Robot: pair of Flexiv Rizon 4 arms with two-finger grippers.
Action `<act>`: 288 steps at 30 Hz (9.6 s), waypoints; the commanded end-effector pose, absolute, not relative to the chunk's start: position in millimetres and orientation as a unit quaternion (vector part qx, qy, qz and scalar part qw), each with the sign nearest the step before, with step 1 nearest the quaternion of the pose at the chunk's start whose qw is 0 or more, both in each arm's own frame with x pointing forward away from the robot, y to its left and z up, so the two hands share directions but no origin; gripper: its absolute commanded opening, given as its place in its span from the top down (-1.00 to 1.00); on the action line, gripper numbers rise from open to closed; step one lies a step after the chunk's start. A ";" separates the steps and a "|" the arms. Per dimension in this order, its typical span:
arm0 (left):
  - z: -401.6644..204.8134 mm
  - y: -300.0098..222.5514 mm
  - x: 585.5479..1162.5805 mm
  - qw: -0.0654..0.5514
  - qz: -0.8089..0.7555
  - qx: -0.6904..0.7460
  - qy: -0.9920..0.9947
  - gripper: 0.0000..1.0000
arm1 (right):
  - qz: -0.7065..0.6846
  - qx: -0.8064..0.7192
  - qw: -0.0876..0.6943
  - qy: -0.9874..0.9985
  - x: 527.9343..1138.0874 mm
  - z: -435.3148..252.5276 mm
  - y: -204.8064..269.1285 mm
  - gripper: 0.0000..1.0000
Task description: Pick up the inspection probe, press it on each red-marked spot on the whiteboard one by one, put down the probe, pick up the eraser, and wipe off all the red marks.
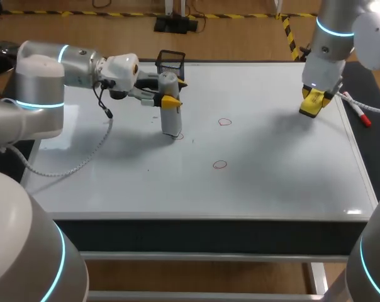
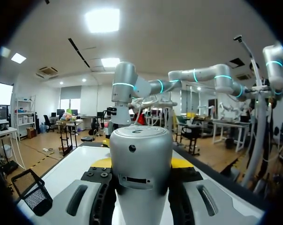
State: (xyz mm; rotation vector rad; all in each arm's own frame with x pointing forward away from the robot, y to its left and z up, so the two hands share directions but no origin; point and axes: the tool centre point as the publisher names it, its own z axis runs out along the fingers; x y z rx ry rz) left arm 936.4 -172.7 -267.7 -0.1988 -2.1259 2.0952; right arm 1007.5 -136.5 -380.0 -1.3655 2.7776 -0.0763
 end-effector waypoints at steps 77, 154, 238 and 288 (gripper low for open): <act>-223.9 -2.3 1083.7 -0.086 0.670 0.089 -0.732 1.00 | -0.026 -0.442 0.022 0.897 1007.8 -379.2 -136.9 1.00; -229.8 17.7 1096.5 -0.090 0.676 0.109 -0.724 1.00 | -0.051 -0.729 0.020 0.682 942.7 -411.4 299.6 1.00; -229.8 17.7 1096.5 -0.090 0.676 0.109 -0.724 1.00 | -0.033 -0.722 0.030 0.691 913.3 -416.5 272.3 1.00; -229.8 17.7 1096.5 -0.090 0.676 0.109 -0.724 1.00 | 0.005 -0.661 -0.003 0.750 990.1 -374.2 124.2 1.00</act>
